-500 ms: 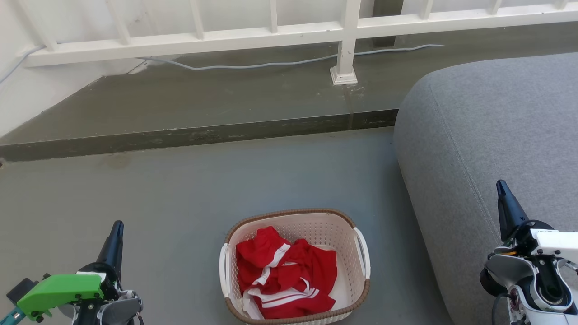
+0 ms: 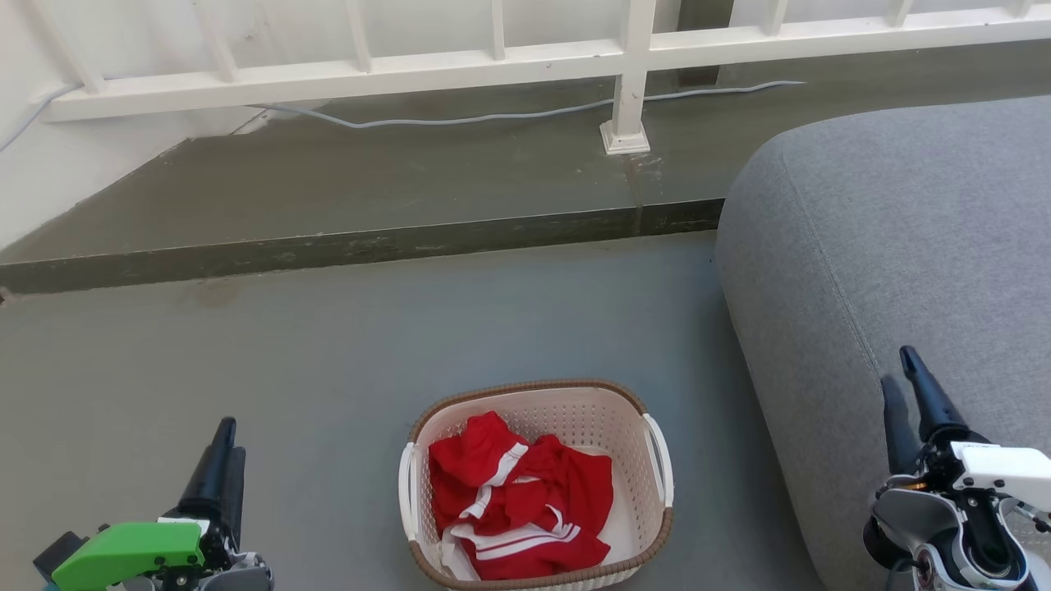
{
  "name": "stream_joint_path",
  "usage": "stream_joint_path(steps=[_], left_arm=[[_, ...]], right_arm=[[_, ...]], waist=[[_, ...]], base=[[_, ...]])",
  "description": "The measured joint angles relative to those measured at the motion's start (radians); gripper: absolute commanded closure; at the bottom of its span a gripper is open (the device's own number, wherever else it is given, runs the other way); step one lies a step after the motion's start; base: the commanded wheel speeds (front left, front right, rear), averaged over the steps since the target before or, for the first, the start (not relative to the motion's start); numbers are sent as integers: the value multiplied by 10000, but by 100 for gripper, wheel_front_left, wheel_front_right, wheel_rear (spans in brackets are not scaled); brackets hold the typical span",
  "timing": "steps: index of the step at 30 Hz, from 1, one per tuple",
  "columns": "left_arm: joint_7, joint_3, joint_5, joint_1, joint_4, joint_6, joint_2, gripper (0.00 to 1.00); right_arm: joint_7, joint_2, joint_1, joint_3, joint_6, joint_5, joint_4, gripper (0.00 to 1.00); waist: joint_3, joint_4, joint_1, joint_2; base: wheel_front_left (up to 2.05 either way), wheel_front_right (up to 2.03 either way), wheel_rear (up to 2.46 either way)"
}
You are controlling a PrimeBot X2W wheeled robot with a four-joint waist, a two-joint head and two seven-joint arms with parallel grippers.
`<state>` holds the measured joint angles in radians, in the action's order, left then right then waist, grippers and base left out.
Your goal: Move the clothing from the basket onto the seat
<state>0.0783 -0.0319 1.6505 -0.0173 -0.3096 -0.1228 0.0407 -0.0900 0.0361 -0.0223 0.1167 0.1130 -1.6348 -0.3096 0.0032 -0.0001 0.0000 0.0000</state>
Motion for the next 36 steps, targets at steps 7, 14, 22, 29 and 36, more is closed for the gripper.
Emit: stream_joint_path(steps=[7, 14, 22, 29, 36], left_arm=[[-104, 48, -21, -15, 107, 0, 4, 0], [-316, 303, -585, -42, 303, 0, 17, 0], [-715, 631, -1845, -305, 403, 0, 295, 0], [-938, 930, -2938, -441, 571, 198, 431, 0], [-1151, 1312, -4128, -554, 662, 447, 608, 0]], right_arm=[[102, 4, 8, -15, 0, 96, 54, 0], [295, 82, 4, -113, 0, 552, 138, 0], [642, 393, -74, -393, 0, 1517, 276, 0], [932, 913, -138, -846, 0, 2989, 464, 0], [1168, 1051, -308, -1269, -105, 4184, 593, 0]], waist=[[6, 0, 1, 0], [18, 8, 1, 0], [17, 16, 1, 0], [1, 27, 1, 0], [-26, 41, 1, 0]], base=[[0, 0, 0], [0, 0, 0], [0, 0, 0], [0, 0, 0], [0, 0, 0]])
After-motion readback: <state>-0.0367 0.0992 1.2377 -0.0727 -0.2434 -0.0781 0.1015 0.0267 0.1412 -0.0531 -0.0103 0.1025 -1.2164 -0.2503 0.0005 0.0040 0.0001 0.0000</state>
